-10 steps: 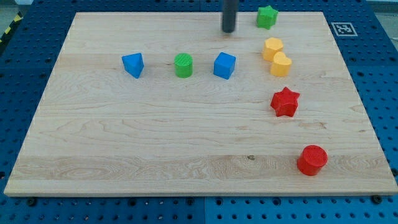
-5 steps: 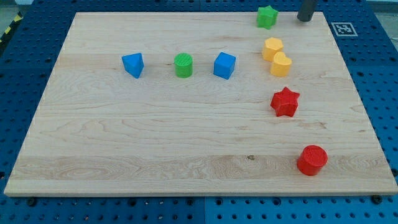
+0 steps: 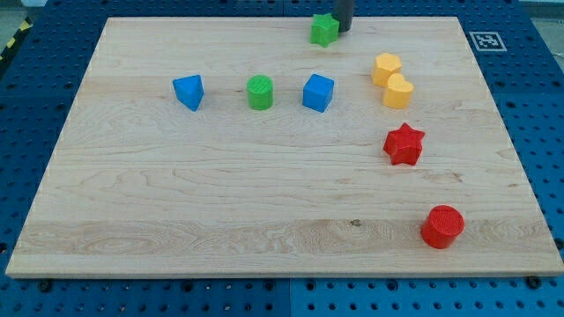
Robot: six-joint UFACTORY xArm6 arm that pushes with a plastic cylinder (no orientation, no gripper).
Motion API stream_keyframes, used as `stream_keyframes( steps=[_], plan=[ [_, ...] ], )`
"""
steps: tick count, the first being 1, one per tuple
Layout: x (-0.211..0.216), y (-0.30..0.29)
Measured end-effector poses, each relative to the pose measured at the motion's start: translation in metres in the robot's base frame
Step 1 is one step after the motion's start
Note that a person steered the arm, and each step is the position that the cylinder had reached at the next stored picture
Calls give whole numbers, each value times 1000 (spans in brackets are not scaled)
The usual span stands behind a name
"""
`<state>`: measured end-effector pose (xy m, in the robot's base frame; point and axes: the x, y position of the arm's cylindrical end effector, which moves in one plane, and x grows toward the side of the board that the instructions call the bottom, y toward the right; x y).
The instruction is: Push the green star left to the blue triangle
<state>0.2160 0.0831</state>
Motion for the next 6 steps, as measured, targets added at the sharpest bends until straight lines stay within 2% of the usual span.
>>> stream_keyframes(
  steps=[2, 4, 6],
  plan=[
    [2, -51],
    [74, -54],
    [100, -103]
  ],
)
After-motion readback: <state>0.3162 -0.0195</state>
